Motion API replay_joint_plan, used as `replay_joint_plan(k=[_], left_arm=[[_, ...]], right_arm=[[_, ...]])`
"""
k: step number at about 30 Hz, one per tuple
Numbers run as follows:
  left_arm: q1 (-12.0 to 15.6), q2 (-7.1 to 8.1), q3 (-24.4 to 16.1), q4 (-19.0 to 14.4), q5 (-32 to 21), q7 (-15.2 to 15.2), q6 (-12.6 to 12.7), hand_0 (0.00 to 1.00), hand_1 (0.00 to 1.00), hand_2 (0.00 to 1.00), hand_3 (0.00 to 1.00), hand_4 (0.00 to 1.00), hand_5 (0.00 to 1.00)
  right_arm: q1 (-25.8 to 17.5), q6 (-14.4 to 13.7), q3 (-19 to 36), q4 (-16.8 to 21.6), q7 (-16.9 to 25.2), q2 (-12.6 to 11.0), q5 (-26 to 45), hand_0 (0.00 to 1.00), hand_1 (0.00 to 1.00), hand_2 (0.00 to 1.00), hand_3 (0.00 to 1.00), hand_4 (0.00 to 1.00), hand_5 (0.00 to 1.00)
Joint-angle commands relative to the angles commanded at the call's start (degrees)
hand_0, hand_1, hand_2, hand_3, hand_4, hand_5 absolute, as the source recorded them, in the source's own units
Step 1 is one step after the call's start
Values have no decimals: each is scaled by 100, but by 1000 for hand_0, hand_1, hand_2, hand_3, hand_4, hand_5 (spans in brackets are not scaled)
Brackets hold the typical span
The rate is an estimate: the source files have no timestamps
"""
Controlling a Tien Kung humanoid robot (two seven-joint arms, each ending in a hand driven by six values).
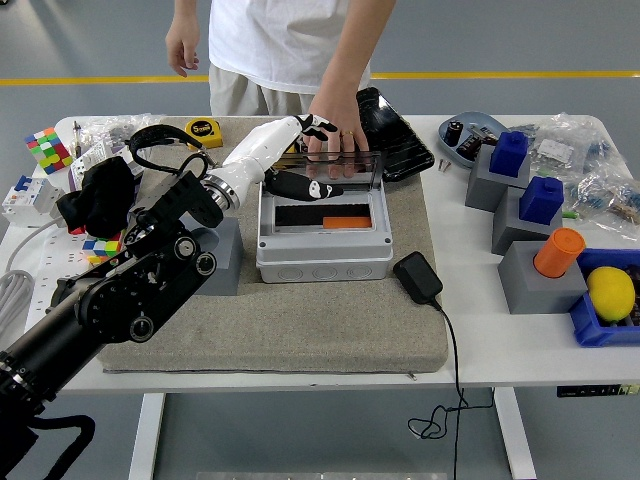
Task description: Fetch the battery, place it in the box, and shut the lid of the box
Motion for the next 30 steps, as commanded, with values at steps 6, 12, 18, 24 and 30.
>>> replay_joint_plan(k=[6, 12, 18, 24, 30], left_arm=[[147, 143, 122, -279, -46, 242, -116, 393, 626, 663, 761, 998, 338], [347, 276, 193, -678, -85, 406, -153, 355, 573, 602, 741, 998, 345], [526, 357, 227, -1014, -94, 484, -162, 352, 550, 591, 737, 998, 352], [676, 416, 350, -1169, -176, 547, -212, 351, 558, 594, 733, 998, 360], [755, 439, 447, -1236, -272, 580, -245, 348, 549, 584, 731, 998, 363]], right_arm=[[-10, 4, -18, 0, 6, -4, -10, 614, 659, 681, 590, 990, 549], [-17, 2, -7, 0, 11, -1, -6, 612, 658, 681, 591, 991, 548], [-28, 5, 7, 0, 9, -1, -28, 615, 658, 682, 590, 990, 550], [-53, 3, 50, 0, 8, 4, -54, 613, 658, 681, 591, 991, 550], [-73, -3, 81, 0, 14, 4, -58, 614, 658, 680, 590, 992, 551]])
